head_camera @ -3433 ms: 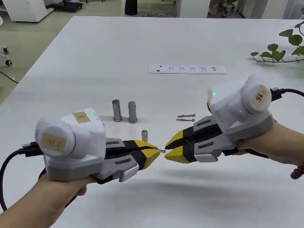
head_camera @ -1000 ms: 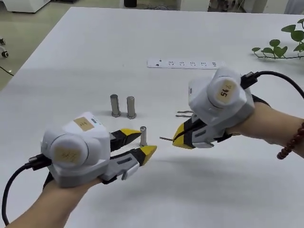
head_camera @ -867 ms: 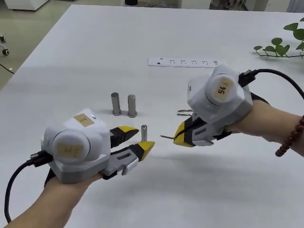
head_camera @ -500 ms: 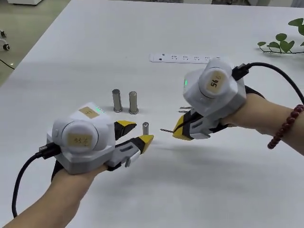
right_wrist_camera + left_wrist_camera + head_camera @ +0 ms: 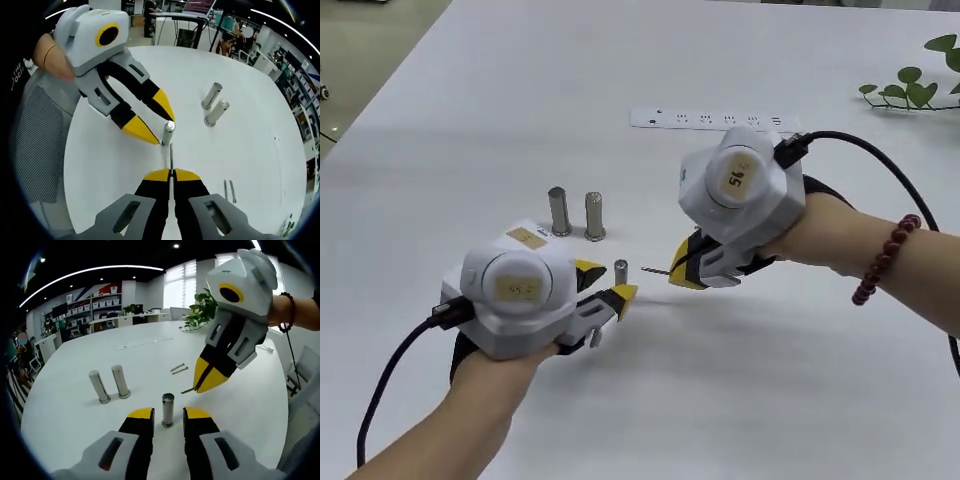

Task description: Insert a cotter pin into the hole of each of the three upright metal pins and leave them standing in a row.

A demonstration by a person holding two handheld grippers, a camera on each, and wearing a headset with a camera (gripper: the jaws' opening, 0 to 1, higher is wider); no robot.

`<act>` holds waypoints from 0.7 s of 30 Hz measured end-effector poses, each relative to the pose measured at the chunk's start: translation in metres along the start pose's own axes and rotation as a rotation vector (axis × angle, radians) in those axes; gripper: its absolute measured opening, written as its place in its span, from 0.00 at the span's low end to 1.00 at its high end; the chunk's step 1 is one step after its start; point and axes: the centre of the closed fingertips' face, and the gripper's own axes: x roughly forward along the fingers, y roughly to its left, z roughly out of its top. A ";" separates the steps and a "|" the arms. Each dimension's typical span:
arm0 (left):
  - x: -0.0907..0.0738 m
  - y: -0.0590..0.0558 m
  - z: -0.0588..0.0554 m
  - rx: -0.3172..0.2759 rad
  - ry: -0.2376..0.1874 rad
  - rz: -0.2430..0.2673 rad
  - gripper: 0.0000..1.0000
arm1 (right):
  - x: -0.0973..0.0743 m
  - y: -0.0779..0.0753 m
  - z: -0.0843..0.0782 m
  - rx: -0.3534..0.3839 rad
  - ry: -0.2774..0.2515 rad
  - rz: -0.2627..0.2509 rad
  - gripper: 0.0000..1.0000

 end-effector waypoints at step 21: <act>0.018 0.000 -0.012 -0.011 0.032 -0.004 0.09 | 0.007 -0.002 0.007 -0.011 -0.010 0.018 0.00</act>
